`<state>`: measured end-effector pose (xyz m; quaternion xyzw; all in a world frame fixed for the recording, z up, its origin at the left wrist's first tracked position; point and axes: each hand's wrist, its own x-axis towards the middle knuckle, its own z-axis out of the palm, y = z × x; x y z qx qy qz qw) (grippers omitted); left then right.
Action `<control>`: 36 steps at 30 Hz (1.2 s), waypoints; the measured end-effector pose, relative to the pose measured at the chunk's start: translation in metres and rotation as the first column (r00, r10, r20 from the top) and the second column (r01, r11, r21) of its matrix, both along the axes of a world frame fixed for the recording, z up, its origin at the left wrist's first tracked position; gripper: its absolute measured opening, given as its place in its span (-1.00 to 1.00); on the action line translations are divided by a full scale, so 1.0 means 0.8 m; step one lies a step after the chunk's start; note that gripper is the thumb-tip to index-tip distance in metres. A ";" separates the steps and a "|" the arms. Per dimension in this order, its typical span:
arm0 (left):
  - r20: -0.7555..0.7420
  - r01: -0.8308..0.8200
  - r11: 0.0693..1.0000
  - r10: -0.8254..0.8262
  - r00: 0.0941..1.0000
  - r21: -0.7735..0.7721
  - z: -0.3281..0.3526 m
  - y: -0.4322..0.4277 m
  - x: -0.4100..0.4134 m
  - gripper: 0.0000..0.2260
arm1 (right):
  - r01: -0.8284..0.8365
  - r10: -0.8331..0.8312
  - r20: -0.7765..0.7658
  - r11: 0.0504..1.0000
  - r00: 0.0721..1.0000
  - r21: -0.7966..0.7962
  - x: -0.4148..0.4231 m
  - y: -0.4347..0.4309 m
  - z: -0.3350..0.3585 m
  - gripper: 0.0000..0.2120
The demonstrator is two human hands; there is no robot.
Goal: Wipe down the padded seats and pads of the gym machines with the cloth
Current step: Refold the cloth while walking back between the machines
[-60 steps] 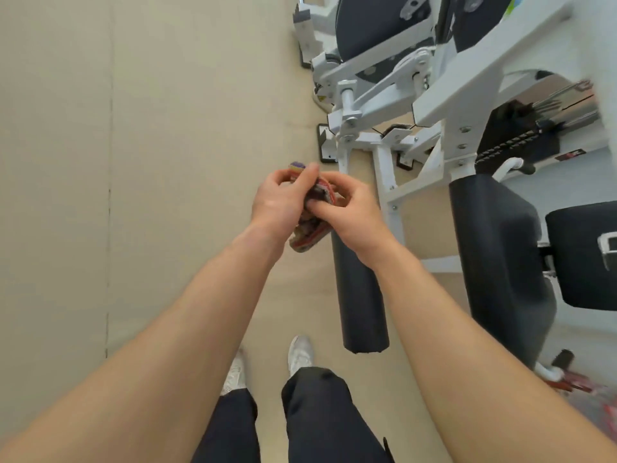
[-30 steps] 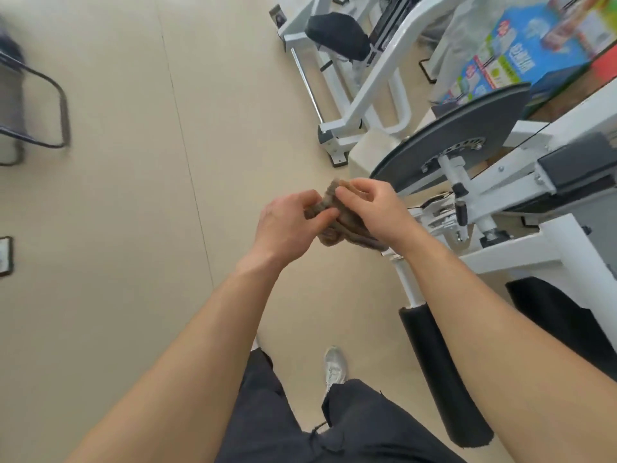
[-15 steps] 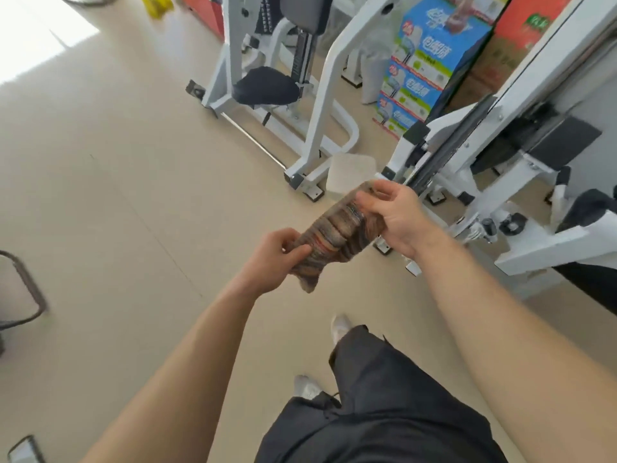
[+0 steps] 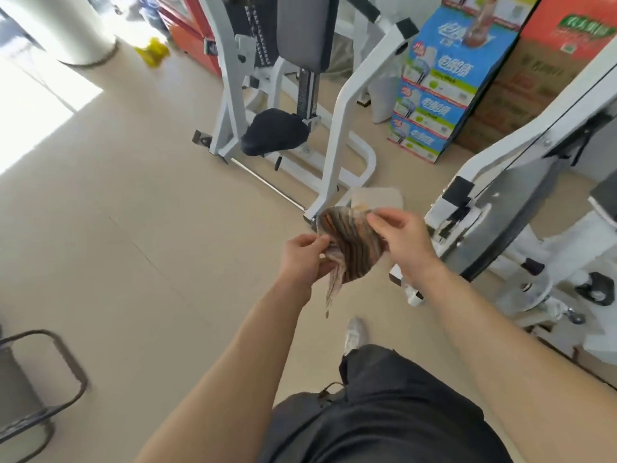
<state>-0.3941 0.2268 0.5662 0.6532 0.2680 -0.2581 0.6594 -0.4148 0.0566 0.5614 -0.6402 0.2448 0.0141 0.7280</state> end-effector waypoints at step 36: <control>0.253 0.800 0.584 -0.761 0.598 -0.136 0.034 -0.132 0.470 -0.71 | 0.477 -0.482 0.184 0.876 0.856 0.074 0.346 -0.123 0.103 -0.78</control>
